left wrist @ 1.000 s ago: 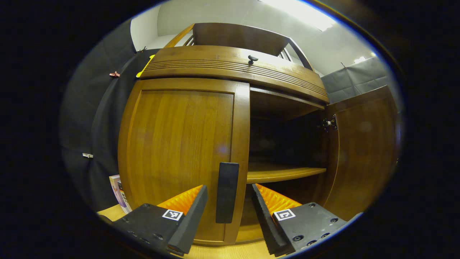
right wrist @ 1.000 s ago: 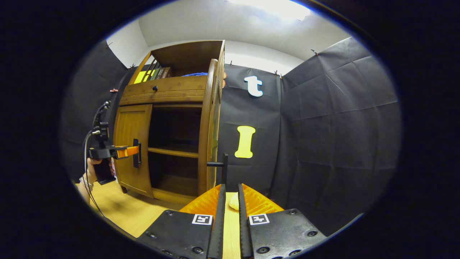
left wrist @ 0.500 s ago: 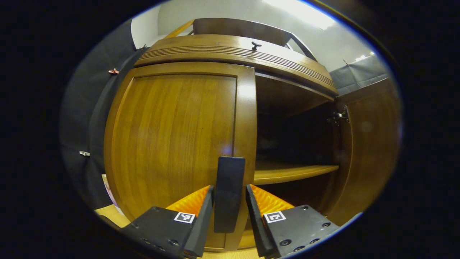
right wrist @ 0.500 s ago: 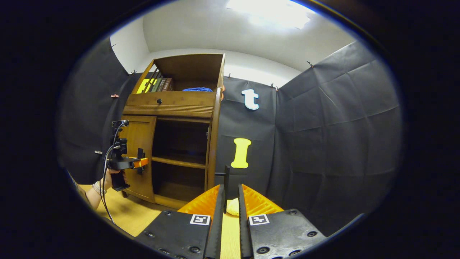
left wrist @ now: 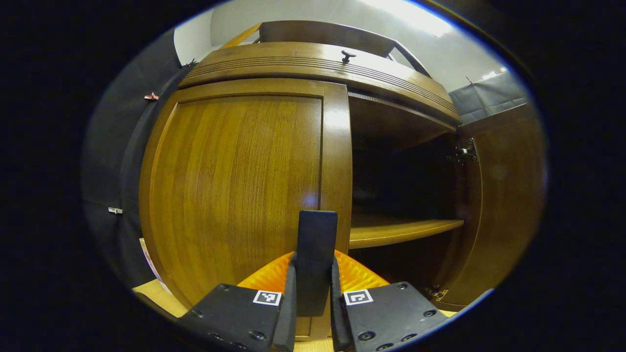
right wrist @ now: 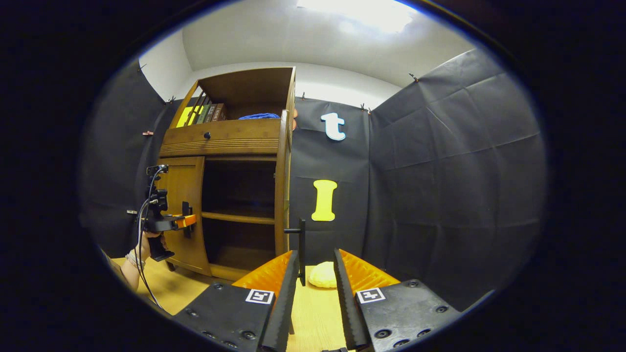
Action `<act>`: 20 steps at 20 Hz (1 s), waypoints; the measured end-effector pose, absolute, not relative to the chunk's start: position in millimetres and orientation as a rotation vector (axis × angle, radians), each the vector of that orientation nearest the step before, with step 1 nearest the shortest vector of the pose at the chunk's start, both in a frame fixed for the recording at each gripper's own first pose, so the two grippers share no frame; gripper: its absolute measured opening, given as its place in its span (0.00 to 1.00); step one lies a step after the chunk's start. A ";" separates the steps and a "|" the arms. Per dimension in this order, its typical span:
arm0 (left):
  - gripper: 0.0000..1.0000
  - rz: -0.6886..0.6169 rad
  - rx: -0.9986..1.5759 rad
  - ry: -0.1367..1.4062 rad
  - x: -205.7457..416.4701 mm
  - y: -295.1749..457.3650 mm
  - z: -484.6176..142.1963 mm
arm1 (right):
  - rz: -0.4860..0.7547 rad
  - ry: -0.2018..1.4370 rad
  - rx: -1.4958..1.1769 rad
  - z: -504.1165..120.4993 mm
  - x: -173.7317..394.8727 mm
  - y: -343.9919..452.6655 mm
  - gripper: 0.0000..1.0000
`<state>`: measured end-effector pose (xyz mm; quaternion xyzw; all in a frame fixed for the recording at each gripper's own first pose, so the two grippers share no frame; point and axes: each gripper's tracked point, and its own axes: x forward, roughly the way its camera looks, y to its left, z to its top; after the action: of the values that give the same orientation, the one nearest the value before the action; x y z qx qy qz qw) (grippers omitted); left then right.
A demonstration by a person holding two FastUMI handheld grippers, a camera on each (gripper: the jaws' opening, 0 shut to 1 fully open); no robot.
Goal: Open the right door of the double-door shoe cabinet with the right hand, and open the left door with the left hand.
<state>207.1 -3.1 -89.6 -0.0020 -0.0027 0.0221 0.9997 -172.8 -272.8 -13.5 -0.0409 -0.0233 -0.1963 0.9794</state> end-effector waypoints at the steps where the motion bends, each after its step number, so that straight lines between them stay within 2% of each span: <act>1: 0.31 0.034 -0.001 0.002 205.0 -2.9 -89.3 | -0.395 -0.042 -0.093 -13.7 -172.5 -272.3 0.47; 5: 0.31 -0.029 -0.031 0.022 191.7 -4.8 -87.8 | -0.408 -0.034 -0.140 -9.5 -172.9 -264.1 0.74; 7: 0.31 -0.060 -0.029 0.032 184.3 -5.8 -88.2 | -0.440 -0.040 -0.165 -6.3 -176.2 -263.5 0.94; 9: 0.31 -0.091 -0.027 0.042 172.6 -5.8 -88.1 | -0.452 -0.059 -0.181 1.2 -181.2 -258.7 0.97; 10: 0.31 -0.108 -0.034 0.047 165.7 -4.9 -87.7 | -0.455 -0.068 -0.181 5.1 -182.5 -256.5 0.95; 20: 0.31 -0.183 -0.055 0.074 80.1 15.2 -80.3 | -0.421 -0.060 -0.224 2.3 -175.5 -226.0 0.96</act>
<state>80.1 15.2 -80.3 -0.0276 0.0370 -0.0914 0.9947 -175.5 -226.0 2.3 -0.1111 -0.0297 -0.2084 0.9713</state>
